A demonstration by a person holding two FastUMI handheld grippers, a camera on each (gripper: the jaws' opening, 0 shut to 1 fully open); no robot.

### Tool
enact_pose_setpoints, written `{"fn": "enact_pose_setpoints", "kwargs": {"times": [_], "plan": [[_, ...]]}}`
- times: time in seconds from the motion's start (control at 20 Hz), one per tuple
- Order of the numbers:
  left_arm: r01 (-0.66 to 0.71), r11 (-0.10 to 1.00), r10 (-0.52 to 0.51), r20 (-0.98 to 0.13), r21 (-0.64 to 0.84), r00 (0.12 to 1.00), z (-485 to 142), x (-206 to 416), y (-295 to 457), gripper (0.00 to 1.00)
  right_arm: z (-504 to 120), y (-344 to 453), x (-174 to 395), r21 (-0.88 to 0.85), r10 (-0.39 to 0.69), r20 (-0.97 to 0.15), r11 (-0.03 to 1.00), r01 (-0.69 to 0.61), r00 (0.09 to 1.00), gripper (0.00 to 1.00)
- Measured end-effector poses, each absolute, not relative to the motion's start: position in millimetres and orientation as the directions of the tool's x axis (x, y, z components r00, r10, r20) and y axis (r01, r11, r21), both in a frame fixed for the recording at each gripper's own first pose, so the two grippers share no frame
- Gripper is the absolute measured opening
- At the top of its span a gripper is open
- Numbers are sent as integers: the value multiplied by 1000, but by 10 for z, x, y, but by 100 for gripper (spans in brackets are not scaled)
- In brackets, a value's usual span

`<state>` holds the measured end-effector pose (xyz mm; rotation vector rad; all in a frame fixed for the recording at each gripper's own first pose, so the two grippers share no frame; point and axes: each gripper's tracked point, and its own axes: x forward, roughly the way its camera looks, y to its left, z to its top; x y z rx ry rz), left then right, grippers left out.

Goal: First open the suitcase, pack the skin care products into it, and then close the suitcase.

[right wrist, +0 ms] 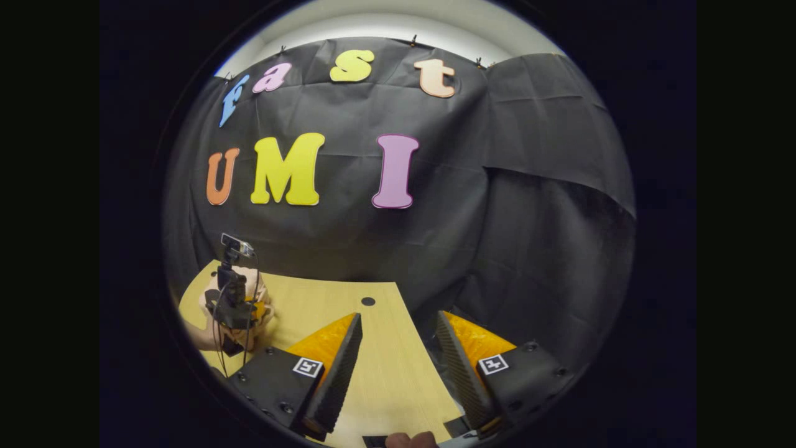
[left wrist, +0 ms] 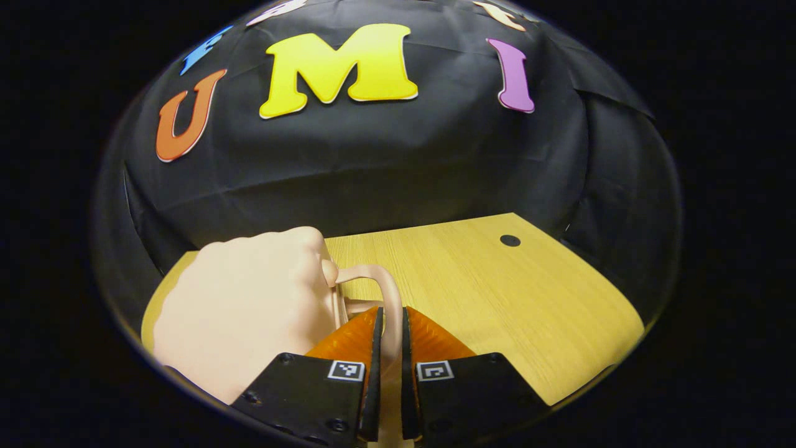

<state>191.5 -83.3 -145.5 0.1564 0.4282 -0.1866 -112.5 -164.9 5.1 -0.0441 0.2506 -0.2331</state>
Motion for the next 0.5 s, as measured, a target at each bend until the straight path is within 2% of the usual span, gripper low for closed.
{"fn": "enact_pose_setpoints", "kwargs": {"times": [0.05,0.15,0.25,0.4,0.5], "plan": [[218,969,-148,-431,118,890,-1491,1880,-873,18,29,-1648,-1114,-66,-230,-243,973,220,942,72],[228,970,-167,-457,82,874,-1563,1847,-933,28,23,-1631,-1086,-67,-221,-237,975,211,946,70],[231,972,-186,-464,42,866,-1533,1780,-982,32,89,-1598,-1030,-58,-207,-213,978,199,955,72],[245,969,-212,-447,17,869,-1323,1611,-1033,60,175,-1464,-893,-50,-170,-179,985,164,969,70],[231,973,-210,-396,4,894,-1005,1488,-968,67,297,-1280,-760,-43,-124,-145,992,119,982,72]]}}
